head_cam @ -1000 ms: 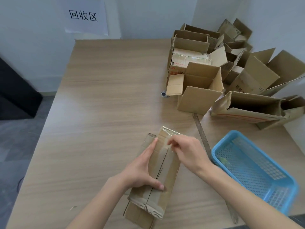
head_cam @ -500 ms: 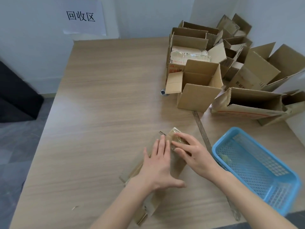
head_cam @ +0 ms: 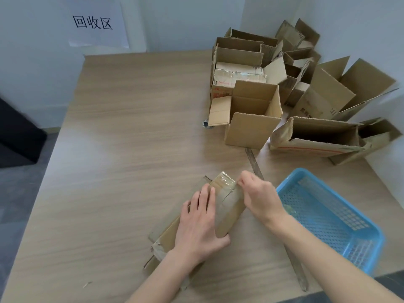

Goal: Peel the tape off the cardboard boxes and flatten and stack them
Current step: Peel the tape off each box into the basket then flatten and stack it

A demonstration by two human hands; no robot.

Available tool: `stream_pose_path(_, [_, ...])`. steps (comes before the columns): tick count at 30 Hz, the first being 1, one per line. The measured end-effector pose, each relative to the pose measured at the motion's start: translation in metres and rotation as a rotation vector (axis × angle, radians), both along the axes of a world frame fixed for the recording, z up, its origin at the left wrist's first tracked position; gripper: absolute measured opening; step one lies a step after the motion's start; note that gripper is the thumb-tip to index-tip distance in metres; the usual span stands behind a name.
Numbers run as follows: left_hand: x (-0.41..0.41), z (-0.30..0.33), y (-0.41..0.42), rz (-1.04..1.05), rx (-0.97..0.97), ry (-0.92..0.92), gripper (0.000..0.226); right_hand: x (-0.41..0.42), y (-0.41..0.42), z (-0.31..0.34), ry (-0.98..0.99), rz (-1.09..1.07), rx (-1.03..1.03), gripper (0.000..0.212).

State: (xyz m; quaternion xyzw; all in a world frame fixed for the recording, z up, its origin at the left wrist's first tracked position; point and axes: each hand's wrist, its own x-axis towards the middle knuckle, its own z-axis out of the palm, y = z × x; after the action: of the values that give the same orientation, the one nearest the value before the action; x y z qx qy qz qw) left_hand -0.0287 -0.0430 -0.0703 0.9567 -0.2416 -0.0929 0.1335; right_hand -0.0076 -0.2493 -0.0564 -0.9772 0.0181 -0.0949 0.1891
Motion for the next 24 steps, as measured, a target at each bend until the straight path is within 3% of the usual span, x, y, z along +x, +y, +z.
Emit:
stream_pose_path(3, [0.019, -0.002, 0.008, -0.184, 0.028, 0.000, 0.119, 0.016, -0.034, 0.008, 0.032, -0.231, 0.180, 0.023])
stream_pose_path(5, [0.042, 0.001, 0.018, -0.284, 0.040, 0.009, 0.121, 0.015, -0.042, 0.009, 0.027, -0.255, 0.238, 0.026])
stream_pose_path(9, [0.076, 0.006, 0.040, -0.388, 0.042, 0.008, 0.123, 0.009, -0.055, 0.011, 0.150, -0.117, 0.342, 0.027])
stream_pose_path(13, [0.086, 0.006, 0.044, -0.428, 0.087, 0.009, 0.125, 0.008, -0.075, 0.032, 0.352, 0.004, 0.447, 0.013])
stream_pose_path(17, [0.095, 0.008, 0.040, -0.443, 0.096, 0.032, 0.126, 0.008, -0.094, 0.049, 0.333, 0.022, 0.581, 0.019])
stream_pose_path(19, [0.098, 0.008, 0.041, -0.453, 0.098, 0.047, 0.126, 0.000, -0.107, 0.051, 0.222, -0.084, 0.506, 0.031])
stream_pose_path(21, [0.099, 0.009, 0.040, -0.451, 0.104, 0.056, 0.126, -0.016, -0.106, 0.047, 0.074, -0.083, 0.298, 0.047])
stream_pose_path(24, [0.095, 0.011, 0.032, -0.419, 0.104, 0.071, 0.127, -0.039, -0.064, 0.031, -0.052, 0.327, 0.034, 0.044])
